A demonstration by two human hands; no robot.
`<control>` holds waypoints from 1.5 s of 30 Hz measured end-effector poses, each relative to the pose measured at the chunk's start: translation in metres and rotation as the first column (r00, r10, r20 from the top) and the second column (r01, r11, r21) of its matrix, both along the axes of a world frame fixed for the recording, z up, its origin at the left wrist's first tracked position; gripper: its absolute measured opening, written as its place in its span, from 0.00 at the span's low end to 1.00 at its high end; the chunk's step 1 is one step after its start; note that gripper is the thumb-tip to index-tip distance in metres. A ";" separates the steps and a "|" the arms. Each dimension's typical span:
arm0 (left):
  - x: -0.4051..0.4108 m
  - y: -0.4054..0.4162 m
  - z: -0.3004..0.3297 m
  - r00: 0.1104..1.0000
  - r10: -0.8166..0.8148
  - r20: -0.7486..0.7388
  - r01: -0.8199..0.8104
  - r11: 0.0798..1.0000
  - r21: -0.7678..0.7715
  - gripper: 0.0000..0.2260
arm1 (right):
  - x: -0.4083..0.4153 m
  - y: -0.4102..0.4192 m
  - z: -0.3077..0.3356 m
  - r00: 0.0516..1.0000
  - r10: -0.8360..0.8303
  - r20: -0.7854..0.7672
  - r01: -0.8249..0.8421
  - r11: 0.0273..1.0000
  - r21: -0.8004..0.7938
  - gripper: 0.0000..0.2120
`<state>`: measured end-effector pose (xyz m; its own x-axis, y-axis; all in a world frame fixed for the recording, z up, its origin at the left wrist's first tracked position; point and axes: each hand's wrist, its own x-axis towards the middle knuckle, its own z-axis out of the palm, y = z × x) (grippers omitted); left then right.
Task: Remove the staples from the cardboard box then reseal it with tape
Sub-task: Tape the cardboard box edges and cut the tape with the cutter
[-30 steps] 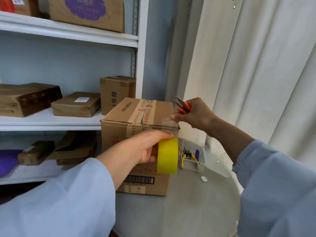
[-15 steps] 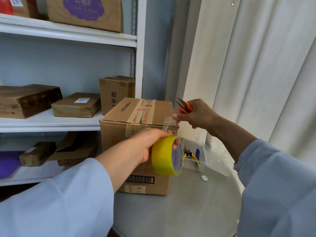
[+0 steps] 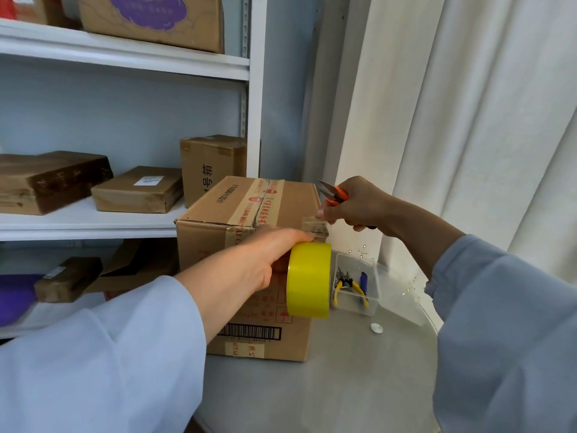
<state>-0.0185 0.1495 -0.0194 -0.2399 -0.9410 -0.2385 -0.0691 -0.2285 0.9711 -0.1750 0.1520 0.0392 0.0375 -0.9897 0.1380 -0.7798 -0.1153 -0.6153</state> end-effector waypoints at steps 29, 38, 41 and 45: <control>-0.001 0.002 -0.006 0.999 0.047 0.024 -0.046 0.998 -0.051 0.08 | -0.005 -0.011 -0.012 0.992 -0.053 0.118 0.024 0.971 0.239 0.16; 0.000 0.003 -0.008 0.998 0.038 0.040 -0.036 0.997 -0.062 0.09 | -0.007 -0.012 -0.024 0.959 -0.072 0.273 0.006 0.972 0.235 0.04; 0.001 0.003 -0.010 0.999 0.027 0.037 -0.024 0.998 -0.063 0.10 | -0.008 -0.010 -0.021 0.963 -0.069 0.259 0.000 0.967 0.256 0.10; 0.003 0.000 -0.011 0.999 0.013 0.039 -0.011 0.999 -0.051 0.10 | -0.005 -0.011 -0.020 0.982 -0.029 0.184 -0.023 0.961 0.275 0.16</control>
